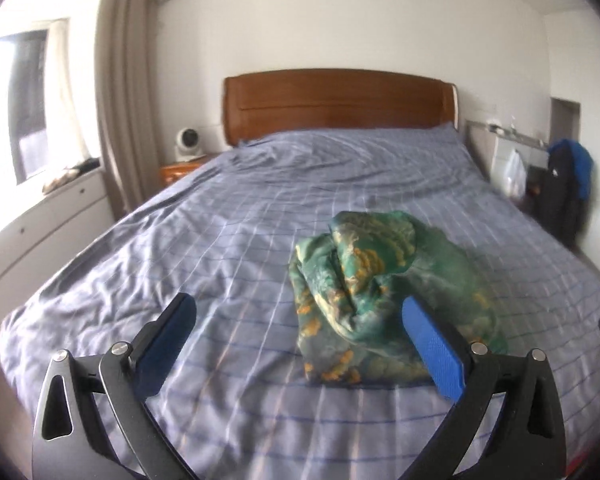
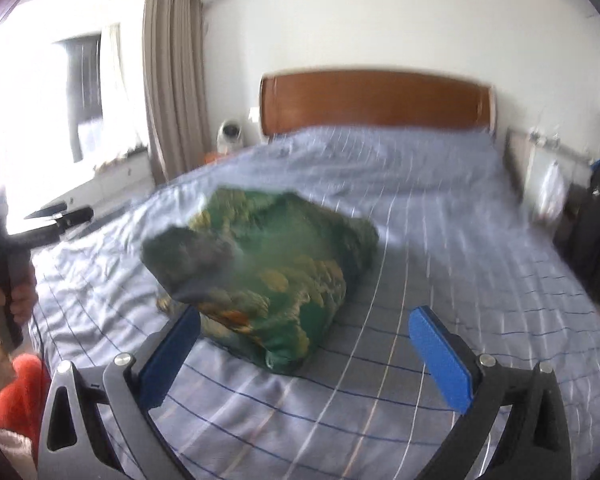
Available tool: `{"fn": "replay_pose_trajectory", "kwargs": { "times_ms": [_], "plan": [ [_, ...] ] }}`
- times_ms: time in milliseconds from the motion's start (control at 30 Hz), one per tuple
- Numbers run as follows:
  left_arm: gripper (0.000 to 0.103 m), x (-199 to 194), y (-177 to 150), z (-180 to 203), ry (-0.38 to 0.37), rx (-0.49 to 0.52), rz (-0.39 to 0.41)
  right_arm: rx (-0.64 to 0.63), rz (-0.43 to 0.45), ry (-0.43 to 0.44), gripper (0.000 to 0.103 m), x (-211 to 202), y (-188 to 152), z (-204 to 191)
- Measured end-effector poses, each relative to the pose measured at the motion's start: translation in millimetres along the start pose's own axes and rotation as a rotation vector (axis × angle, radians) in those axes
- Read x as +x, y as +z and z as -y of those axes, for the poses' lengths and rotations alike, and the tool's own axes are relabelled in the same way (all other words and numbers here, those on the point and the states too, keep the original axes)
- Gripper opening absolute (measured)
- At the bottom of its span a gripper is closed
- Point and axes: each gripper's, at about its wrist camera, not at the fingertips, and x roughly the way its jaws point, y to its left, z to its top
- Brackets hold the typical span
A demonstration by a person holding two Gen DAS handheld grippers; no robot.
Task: Fold large clothes
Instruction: 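Release the folded jacket with both grippers and pull them back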
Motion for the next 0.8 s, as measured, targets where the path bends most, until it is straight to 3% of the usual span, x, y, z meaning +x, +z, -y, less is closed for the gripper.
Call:
{"fn": "replay_pose_trajectory", "kwargs": {
  "times_ms": [133,233,267,367,400,633,733,800],
  "plan": [
    [0.103,-21,-5,8,0.04,0.009,0.004,0.006,0.067,-0.046,0.103,-30,-1,-20],
    [0.103,-38,-8,12,0.075,0.026,0.009,-0.024,0.077,-0.011,0.103,-45,-1,-32],
    [0.103,-42,-9,13,0.077,0.023,0.006,-0.033,0.058,0.016,0.103,-45,-3,-37],
    [0.103,-51,-14,16,0.083,0.016,-0.007,-0.046,-0.037,0.217,0.103,-35,-15,-52],
    [0.103,-52,-17,17,0.09,0.019,-0.014,-0.042,-0.053,0.235,0.103,-34,-18,-56],
    [0.103,-63,-26,23,0.116,0.048,-0.064,0.04,-0.065,0.152,0.103,-42,-20,-65],
    [0.103,-69,-29,28,0.094,0.071,-0.071,0.024,-0.086,0.093,0.103,-47,-19,-67],
    [0.103,-74,-31,31,0.079,0.077,-0.08,0.024,-0.104,0.102,0.103,-50,-21,-69]
  ]
}}
